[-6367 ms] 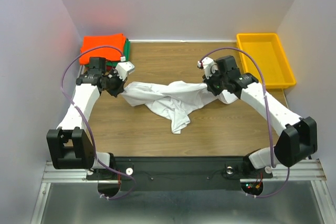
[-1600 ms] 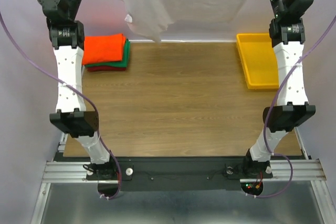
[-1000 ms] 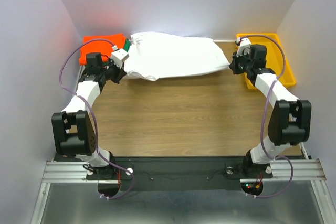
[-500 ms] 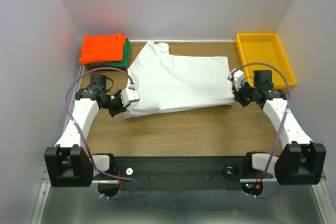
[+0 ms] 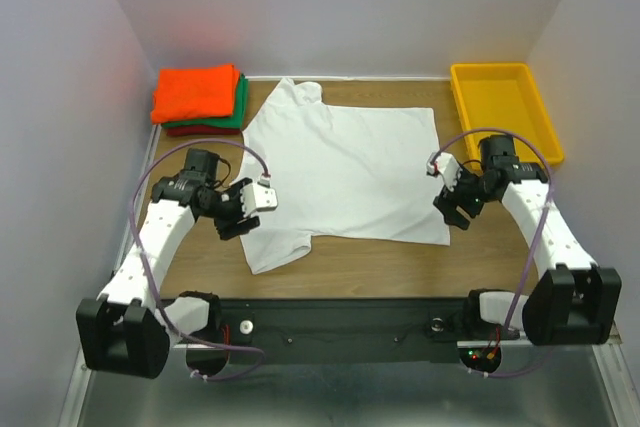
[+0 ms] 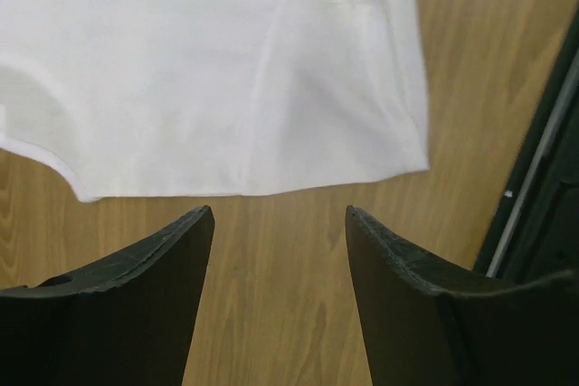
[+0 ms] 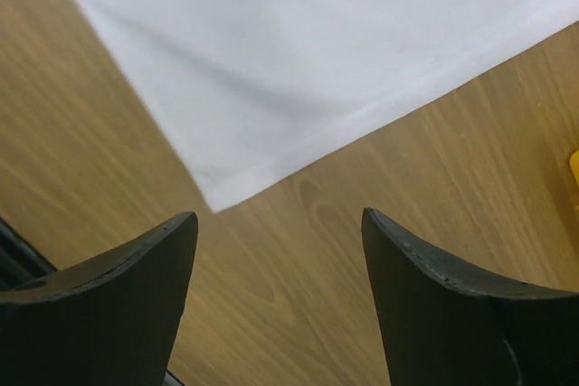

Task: Fold and stack the t-shirts
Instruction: Flatten the tshirt out

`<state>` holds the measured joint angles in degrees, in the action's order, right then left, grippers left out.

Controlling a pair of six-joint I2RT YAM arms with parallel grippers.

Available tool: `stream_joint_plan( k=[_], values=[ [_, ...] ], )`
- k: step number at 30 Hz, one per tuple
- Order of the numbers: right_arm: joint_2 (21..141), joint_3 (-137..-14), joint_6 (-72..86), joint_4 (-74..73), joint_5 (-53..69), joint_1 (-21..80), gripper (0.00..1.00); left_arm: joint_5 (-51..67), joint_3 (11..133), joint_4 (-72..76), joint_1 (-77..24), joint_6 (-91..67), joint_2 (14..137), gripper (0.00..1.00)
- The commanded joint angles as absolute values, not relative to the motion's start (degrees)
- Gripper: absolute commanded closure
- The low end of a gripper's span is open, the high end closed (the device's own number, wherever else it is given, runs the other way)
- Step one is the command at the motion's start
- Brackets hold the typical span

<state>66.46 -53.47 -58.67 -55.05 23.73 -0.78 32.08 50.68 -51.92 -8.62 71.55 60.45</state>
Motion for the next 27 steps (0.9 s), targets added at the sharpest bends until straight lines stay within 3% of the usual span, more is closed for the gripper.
stream_joint_plan(
  k=[1,3,5,14,22,27],
  values=[
    [76.5,-59.7,-45.8,-46.1,24.8,-1.1,0.23,30.1,54.8,-36.5,-8.8,57.5,68.5,0.37],
    [83.4,-64.0,-39.9,-43.6,25.1,-1.1,0.32,27.5,58.2,-30.8,-8.8,52.9,75.5,0.47],
    [88.8,-66.5,-36.6,-42.3,25.2,-1.1,0.36,25.8,61.8,-28.3,-8.7,49.4,81.6,0.49],
    [102.8,-71.5,-33.1,-38.4,19.7,-1.0,0.42,17.5,63.0,-22.5,-9.8,50.0,97.3,0.61],
    [104.9,-67.2,-37.7,-37.8,13.8,-0.8,0.42,12.2,51.8,-23.5,-12.4,53.3,95.4,0.74],
    [100.0,-60.8,-43.8,-39.4,11.1,-0.7,0.43,12.6,44.4,-31.3,-15.4,55.8,85.0,0.75]
  ],
)
